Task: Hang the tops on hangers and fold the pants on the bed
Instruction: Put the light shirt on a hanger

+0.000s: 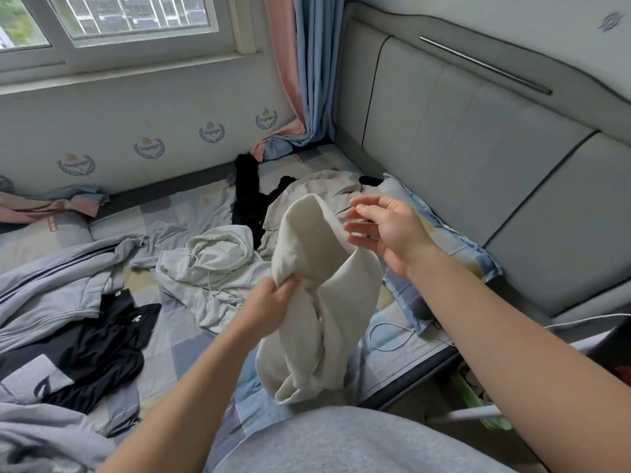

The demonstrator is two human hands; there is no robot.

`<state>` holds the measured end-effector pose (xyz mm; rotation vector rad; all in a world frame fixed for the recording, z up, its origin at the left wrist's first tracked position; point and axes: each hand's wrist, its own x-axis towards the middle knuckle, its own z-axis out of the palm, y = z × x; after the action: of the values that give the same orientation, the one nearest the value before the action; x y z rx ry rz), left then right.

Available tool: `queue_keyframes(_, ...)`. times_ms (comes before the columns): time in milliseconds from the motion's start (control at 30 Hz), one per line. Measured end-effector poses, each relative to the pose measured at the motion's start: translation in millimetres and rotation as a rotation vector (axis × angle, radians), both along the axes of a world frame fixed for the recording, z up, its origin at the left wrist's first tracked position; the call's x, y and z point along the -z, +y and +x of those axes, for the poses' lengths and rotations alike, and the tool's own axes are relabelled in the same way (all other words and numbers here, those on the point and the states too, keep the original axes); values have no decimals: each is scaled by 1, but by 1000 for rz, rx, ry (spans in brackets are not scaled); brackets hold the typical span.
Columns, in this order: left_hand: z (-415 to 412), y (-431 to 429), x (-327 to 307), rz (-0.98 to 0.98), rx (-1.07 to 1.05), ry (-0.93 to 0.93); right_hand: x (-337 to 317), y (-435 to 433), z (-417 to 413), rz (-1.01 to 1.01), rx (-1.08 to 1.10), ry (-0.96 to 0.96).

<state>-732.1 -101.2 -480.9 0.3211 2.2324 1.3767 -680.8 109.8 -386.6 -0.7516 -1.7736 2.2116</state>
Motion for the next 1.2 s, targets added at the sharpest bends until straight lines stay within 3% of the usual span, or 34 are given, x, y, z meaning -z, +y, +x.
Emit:
queue_keyframes(167, -14, 5, -43, 379, -302, -200, 12, -21, 16, 56, -140, -44)
queue_keyframes(367, -9, 15, -80, 665, -394, -331, 62, -55, 43, 366, -454, -104)
queue_keyframes(500, -7, 18, -97, 828, -472, -407, 100, -59, 50, 608, -450, -267)
queue_keyframes(633, -19, 9, -96, 864, -610, -452, 107, -33, 48, 617, -370, -274)
queue_keyframes(733, -28, -3, -87, 815, -644, -468, 90, -8, 45, 630, -223, -224)
queue_keyframes(867, -30, -15, -64, 500, -543, -423, 54, 5, 40, 653, -208, -102)
queue_keyframes(933, -21, -15, -57, 353, -393, -343, 39, -1, 38, 672, -269, -45)
queue_keyframes(1033, 4, -5, -52, 207, -79, -68, 23, -17, 34, 731, -369, -8)
queue_keyframes(1133, 29, 10, -45, 147, 293, 22, 15, -30, 29, 711, -450, 13)
queue_keyframes(1200, 35, 16, -33, 45, 301, 176, 11, -32, 27, 717, -472, 16)
